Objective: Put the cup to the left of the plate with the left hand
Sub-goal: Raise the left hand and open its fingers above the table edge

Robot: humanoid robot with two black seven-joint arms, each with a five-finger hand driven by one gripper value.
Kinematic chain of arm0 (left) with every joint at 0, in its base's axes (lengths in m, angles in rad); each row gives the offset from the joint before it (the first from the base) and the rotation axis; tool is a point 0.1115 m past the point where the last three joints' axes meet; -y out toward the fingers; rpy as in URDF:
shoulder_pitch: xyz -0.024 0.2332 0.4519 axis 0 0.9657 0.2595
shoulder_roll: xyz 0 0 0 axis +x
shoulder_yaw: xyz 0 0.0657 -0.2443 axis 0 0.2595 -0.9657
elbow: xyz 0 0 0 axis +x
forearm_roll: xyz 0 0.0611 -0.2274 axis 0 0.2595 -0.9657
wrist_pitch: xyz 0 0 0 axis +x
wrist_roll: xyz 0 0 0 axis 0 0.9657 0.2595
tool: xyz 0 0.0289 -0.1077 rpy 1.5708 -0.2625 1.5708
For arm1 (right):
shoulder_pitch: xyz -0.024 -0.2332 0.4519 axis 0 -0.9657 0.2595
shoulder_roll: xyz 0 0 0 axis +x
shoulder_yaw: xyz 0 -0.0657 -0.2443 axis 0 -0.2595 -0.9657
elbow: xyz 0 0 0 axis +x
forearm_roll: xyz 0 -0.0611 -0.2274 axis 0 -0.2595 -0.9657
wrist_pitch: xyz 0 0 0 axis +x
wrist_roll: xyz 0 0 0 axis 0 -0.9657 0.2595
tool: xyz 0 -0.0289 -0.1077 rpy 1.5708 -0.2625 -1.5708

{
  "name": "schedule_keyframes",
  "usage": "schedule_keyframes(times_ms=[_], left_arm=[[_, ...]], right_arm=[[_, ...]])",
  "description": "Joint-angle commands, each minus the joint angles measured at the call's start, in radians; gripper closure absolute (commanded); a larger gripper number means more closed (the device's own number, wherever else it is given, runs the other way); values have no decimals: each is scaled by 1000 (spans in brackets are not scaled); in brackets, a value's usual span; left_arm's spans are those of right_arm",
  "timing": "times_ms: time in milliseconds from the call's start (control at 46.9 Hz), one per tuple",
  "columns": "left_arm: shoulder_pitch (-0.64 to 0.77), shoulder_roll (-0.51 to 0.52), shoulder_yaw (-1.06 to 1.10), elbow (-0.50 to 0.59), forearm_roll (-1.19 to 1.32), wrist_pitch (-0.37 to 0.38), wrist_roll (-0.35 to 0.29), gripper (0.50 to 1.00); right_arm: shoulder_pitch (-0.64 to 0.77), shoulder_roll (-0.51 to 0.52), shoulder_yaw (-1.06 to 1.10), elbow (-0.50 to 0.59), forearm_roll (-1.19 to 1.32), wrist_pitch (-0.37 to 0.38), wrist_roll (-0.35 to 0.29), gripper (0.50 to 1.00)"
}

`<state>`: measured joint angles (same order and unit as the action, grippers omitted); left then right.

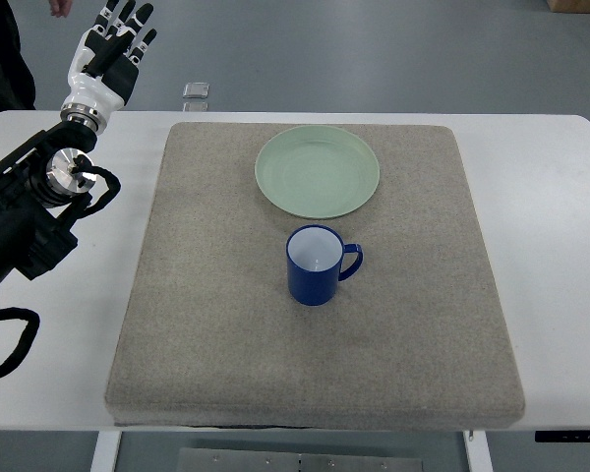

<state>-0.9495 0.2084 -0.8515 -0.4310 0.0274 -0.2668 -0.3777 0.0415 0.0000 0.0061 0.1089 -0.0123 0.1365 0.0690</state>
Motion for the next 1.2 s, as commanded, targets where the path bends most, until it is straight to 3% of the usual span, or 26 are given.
schedule_keyframes(times_ms=[0, 128, 832, 1174], left_arm=[[3, 0, 2, 0, 0, 0, -3, 506], [6, 0, 2, 0, 2, 6, -26, 506], [3, 0, 12, 8, 2, 15, -26, 504], [-9, 5, 25, 6, 16, 60, -24, 504]], right_arm=[[0, 0, 0, 0, 0, 0, 0, 566], [0, 0, 0, 0, 0, 0, 0, 566], [0, 0, 0, 0, 0, 0, 0, 566], [0, 0, 0, 0, 0, 0, 0, 566]])
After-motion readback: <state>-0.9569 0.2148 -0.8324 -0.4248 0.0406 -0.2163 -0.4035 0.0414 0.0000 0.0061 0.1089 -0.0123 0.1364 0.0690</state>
